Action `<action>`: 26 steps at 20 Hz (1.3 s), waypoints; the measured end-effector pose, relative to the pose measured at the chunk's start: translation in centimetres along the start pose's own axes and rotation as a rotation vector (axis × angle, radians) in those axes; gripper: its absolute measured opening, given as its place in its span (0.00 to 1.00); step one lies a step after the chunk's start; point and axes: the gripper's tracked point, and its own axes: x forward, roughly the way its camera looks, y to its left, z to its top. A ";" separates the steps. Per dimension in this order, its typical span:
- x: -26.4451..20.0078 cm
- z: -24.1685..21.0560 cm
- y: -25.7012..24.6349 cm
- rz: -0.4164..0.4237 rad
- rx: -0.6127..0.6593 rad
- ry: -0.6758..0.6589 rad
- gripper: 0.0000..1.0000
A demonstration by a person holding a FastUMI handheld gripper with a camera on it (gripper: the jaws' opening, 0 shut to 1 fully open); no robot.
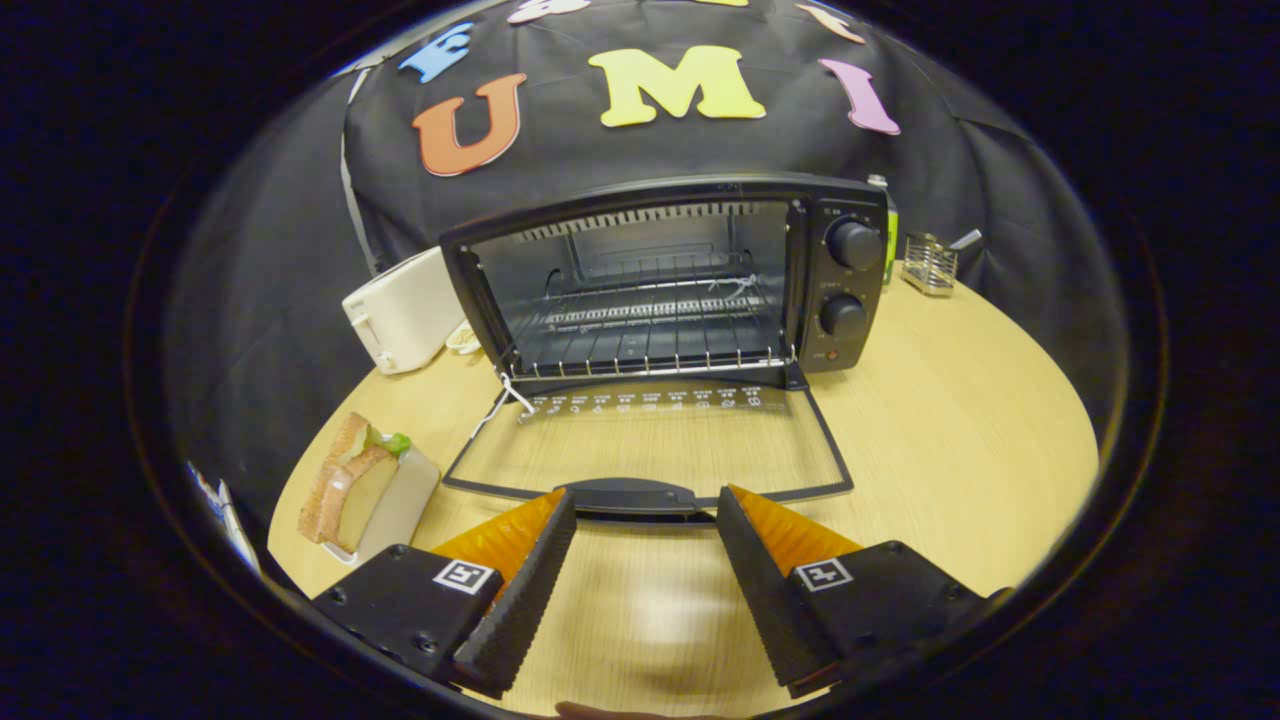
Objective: Open the toaster oven, put the food inside, and close the toaster oven door.
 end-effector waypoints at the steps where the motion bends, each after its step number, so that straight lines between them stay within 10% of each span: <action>1: -0.4 0.5 0.5 0.021 -0.010 -0.016 0.94; 17: -2.8 -1.0 17.0 0.579 0.193 0.378 0.92; 26: -1.7 -0.9 18.0 0.587 0.330 0.437 0.49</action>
